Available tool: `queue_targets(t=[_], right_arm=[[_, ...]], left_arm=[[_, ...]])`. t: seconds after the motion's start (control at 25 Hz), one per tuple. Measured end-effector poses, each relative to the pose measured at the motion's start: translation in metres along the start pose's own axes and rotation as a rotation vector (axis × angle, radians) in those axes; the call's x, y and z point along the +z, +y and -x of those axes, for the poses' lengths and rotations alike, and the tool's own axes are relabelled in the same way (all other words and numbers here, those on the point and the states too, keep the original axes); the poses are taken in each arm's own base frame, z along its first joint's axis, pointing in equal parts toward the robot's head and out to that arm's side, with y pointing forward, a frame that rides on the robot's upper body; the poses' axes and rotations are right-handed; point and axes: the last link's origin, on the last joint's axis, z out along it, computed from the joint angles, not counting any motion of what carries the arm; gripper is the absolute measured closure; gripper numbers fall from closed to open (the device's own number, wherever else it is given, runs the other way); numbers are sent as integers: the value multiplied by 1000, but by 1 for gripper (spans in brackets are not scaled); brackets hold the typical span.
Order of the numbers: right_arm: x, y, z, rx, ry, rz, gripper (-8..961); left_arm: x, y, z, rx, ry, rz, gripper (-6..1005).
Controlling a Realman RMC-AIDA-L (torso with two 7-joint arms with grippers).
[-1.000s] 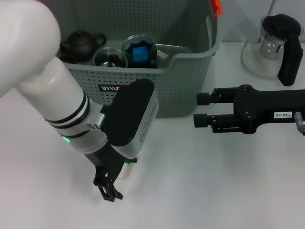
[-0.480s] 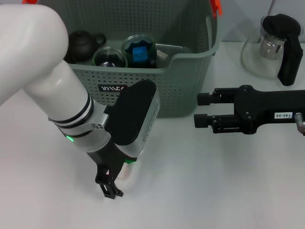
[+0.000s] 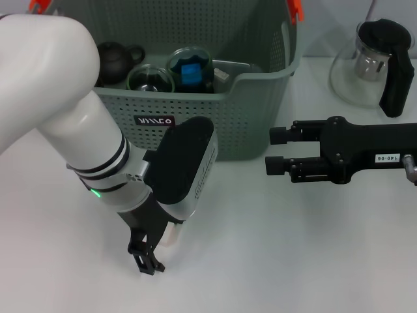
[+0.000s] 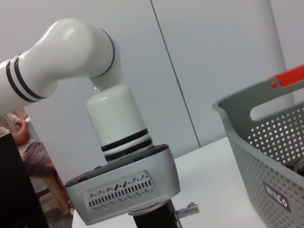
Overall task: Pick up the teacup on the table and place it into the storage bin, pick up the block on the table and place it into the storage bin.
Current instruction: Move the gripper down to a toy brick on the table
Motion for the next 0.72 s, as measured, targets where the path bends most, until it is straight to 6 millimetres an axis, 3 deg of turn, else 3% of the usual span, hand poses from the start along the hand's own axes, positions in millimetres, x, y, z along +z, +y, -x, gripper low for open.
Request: queue_targets(t=[0.72], right_arm=[[0, 0, 0, 0, -3, -2, 220]], left_arm=[[-1, 5, -1, 1, -7, 40, 80]])
